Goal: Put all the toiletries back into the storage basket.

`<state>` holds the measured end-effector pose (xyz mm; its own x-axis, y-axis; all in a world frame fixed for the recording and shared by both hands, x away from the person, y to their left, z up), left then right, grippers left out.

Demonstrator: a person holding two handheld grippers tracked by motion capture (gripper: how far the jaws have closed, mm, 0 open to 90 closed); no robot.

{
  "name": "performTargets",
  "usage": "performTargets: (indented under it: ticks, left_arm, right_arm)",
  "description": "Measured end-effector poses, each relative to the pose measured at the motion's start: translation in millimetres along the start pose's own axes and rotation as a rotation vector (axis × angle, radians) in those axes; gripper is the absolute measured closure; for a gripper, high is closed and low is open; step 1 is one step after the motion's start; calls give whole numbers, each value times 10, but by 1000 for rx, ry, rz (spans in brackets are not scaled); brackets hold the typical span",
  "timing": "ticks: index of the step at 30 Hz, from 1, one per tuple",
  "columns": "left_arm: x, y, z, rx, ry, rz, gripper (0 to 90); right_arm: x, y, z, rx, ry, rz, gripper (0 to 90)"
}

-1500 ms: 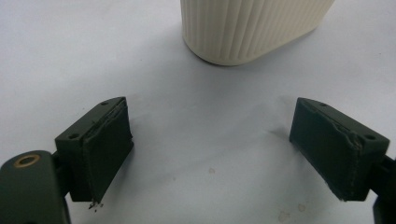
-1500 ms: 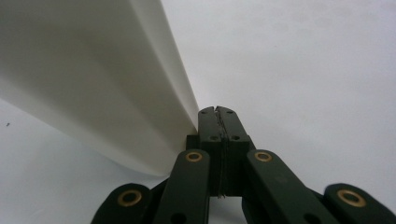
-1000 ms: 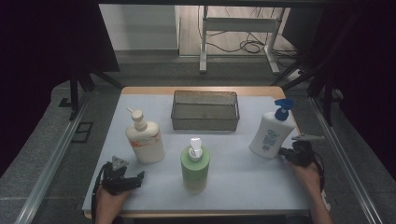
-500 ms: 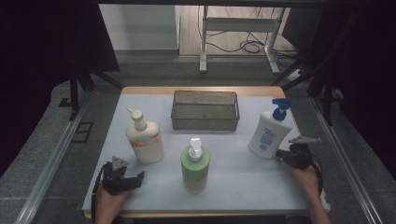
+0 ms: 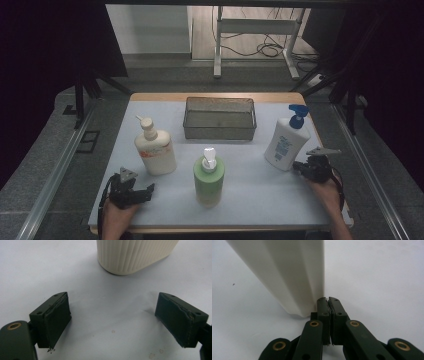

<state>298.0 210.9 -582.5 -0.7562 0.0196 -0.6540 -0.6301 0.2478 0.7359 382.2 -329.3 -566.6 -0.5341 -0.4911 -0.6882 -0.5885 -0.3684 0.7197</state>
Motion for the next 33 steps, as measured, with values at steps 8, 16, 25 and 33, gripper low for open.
performTargets:
  ticks: [8,16,25,33]
  left_arm:
    - [0,0,0,0,0,0,124]
    - [0,0,0,0,0,0,124]
    - [0,0,0,1,0,0,124]
    - [0,0,1,1,0,0,124]
  right_arm:
    - [-21,-12,57,-10,12,2,868]
    - [-27,-12,69,-21,12,3,842]
    - [-38,73,79,-12,0,-7,777]
    - [-53,173,126,-12,7,2,643]
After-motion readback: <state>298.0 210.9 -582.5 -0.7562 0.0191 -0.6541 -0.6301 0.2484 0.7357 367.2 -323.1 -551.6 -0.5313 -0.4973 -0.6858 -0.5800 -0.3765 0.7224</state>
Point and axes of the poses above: each handheld gripper's, and its own axes: y roughly backward along the jaws, x roughly out of its underside, z roughly to its left, the point moved 8 cm from there along -y, roughly forward along the jaws, and after that the axes turned 12 degrees about y, right-handed, at the moved point
